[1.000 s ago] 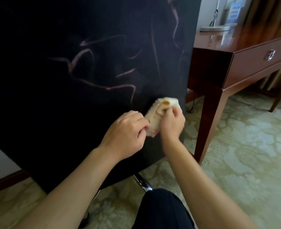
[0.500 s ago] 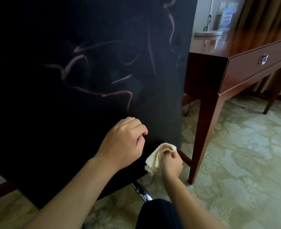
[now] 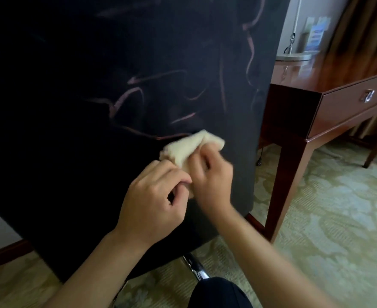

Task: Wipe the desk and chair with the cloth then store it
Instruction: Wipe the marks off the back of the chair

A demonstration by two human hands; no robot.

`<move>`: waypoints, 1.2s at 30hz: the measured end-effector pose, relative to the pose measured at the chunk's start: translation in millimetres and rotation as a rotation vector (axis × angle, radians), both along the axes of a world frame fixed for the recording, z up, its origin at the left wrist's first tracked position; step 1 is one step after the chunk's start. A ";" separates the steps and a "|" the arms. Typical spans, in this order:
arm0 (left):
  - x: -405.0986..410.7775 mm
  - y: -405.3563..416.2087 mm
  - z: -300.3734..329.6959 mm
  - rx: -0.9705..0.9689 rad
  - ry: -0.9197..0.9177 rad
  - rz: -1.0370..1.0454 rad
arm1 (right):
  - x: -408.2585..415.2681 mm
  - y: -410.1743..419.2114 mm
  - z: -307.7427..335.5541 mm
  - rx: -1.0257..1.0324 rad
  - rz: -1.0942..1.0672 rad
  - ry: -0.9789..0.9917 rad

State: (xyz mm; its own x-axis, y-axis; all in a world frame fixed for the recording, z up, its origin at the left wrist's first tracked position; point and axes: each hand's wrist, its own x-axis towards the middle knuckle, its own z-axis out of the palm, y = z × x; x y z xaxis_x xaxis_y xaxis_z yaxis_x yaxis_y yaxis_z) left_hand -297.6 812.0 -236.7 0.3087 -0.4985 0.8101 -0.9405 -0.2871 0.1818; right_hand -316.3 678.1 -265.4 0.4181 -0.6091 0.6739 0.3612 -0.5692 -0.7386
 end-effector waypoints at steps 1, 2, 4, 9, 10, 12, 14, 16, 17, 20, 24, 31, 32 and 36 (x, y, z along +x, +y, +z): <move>3.4 5.4 -1.7 -0.028 -0.024 0.036 | -2.6 9.3 -29.3 -0.082 0.013 0.061; 6.6 10.7 -3.3 -0.042 -0.045 0.064 | -5.9 17.9 -55.6 -0.161 0.010 0.123; 10.0 19.9 -5.7 -0.034 -0.084 0.093 | -11.4 26.8 -86.5 -0.264 -0.015 0.202; 9.2 30.6 -4.6 -0.063 -0.058 0.108 | -6.7 22.7 -12.7 -0.159 -0.095 0.153; 9.6 31.6 -3.3 -0.069 -0.037 0.110 | -3.6 20.1 14.7 -0.127 -0.105 0.103; 10.6 32.3 -0.7 -0.055 0.015 0.096 | 1.6 16.8 63.8 -0.086 -0.115 0.023; 9.8 34.3 3.5 -0.060 0.072 0.071 | 6.4 19.6 87.7 -0.068 -0.104 -0.016; 7.2 35.0 7.2 -0.057 0.094 0.065 | 9.0 26.0 72.1 -0.071 -0.119 -0.007; 6.8 35.3 8.6 -0.059 0.091 0.069 | 8.8 29.8 50.0 -0.077 -0.114 0.022; 7.4 41.0 9.8 -0.061 0.084 0.082 | -6.0 37.4 -23.4 -0.050 -0.026 0.194; 6.7 53.8 13.1 -0.046 0.087 0.097 | -11.8 25.1 -13.6 0.028 -0.060 0.247; 7.3 61.8 20.4 -0.056 0.116 0.103 | 2.8 23.7 113.7 -0.097 -0.100 0.025; 7.5 61.7 22.6 -0.066 0.116 0.105 | 2.9 24.5 109.0 -0.063 -0.097 0.020; 4.0 61.7 27.6 -0.064 0.092 0.111 | -8.2 21.5 13.3 0.233 -0.071 0.178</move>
